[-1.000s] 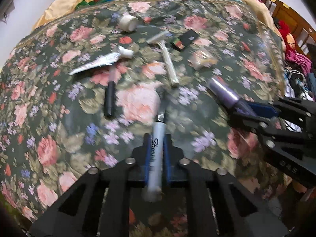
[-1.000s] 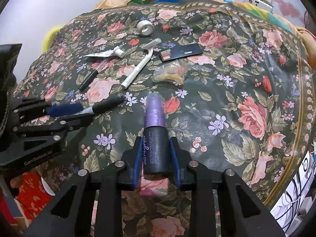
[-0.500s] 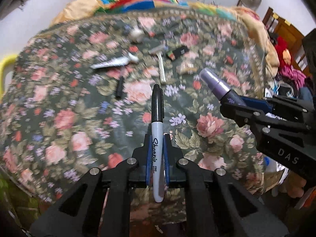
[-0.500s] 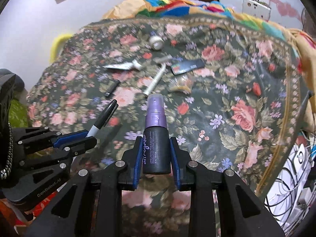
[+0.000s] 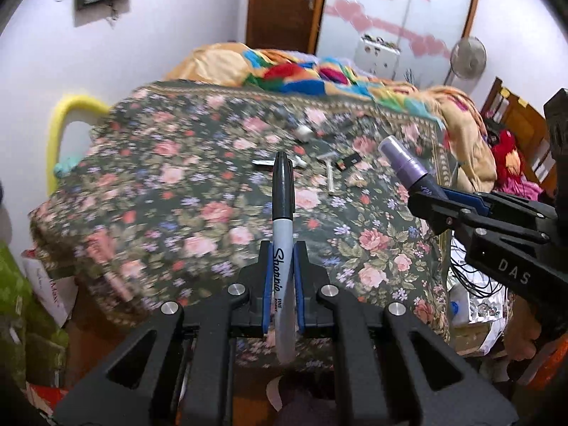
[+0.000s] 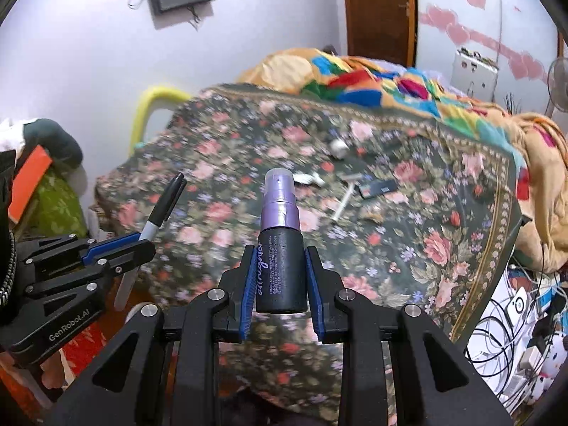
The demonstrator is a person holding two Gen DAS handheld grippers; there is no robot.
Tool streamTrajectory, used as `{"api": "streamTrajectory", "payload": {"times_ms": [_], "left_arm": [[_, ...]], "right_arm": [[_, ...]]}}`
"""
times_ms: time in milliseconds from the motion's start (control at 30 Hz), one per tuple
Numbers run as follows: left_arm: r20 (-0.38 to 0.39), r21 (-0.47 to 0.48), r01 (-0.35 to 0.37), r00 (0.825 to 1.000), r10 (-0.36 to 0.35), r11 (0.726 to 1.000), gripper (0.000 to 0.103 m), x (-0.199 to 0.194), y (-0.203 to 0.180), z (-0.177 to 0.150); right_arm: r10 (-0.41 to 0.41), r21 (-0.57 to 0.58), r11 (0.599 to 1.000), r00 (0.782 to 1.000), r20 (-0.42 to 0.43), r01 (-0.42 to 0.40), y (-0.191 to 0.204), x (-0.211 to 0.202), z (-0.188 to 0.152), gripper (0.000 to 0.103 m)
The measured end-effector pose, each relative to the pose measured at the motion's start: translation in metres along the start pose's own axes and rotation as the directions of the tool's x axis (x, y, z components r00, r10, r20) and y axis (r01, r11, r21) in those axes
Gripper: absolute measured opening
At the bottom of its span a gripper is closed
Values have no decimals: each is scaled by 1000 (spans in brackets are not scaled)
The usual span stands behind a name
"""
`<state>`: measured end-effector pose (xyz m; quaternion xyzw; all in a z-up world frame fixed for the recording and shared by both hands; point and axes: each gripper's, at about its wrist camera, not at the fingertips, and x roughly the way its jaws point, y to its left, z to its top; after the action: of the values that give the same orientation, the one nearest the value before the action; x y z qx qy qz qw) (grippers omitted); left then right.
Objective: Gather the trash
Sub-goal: 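Carry the marker and spray bottle in both tools toward the white bin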
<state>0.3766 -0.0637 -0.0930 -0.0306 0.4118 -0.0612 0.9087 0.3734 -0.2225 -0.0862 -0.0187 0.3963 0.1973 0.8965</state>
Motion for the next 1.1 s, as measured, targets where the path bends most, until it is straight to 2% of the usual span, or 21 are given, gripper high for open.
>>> {"api": "streamTrajectory", "payload": {"times_ms": [267,567,867,1000,1100], "left_arm": [[73,-78,-68,995,74,995,10,-72,50,-34],[87,-201,-162,979,182,966,10,-132,120,-90],[0,-328,-251,964,266,911,10,-139,190,-150],[-62,-376,-272,961,269,886,10,-122,219,-174],[-117,-417,-271,962,245,867,10,-102,240,-191]], "right_arm": [[51,-67,997,997,54,-48,61,-32,-3,24],[145,-151,979,988,49,-136,141,-38,-21,24],[232,-238,942,971,-52,-238,220,-10,-44,24],[253,-279,921,962,-106,-273,250,12,-56,24],[254,-308,905,953,-162,-294,273,36,-67,24]]}}
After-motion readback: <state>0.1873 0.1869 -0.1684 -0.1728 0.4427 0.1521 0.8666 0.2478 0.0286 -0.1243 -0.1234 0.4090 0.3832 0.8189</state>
